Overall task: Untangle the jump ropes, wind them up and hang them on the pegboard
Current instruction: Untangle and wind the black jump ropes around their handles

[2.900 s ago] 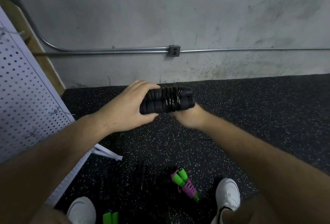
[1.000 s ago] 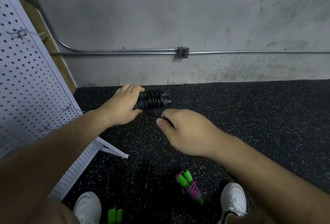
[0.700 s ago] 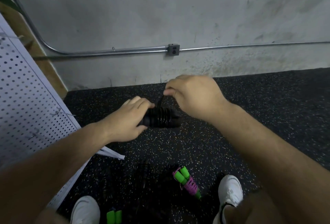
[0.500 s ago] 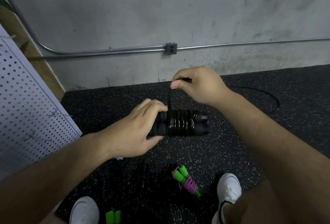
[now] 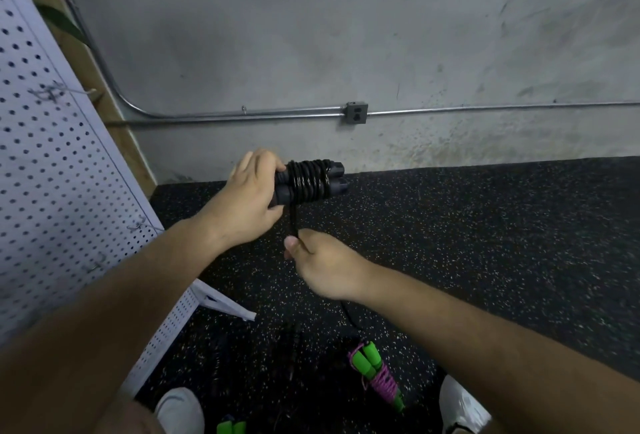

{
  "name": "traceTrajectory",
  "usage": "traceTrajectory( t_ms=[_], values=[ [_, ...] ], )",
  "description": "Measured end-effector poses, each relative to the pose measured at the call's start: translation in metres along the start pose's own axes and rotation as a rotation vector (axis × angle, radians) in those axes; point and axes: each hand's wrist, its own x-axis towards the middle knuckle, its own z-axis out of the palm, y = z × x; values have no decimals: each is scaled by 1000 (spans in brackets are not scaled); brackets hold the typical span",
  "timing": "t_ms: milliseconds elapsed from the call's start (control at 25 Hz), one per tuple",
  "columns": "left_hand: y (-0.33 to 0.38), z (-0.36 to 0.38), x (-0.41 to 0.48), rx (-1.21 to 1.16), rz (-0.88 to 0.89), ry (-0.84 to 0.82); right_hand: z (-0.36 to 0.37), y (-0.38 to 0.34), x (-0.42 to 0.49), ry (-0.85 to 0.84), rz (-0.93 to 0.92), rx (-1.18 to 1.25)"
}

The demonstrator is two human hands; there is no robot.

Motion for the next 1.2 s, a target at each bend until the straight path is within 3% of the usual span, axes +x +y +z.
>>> traceTrajectory(
  t_ms=[120, 400, 680, 960, 1200],
  values=[
    [-5, 3, 0, -33, -19, -41, 0, -16, -13, -69, 25, -54],
    [12, 9, -9, -72, 61, -102, -27, -54, -55, -81, -125, -521],
    [5, -5, 0, -358, -368, -78, -21, -41, -55, -171, -89, -634],
    [-1, -1, -5, -450, -308, -267, -52, -52, -67, 52, -182, -585],
    [2, -6, -16, -317, -194, -446, -86, -36, -65, 230, -199, -668]
  ],
)
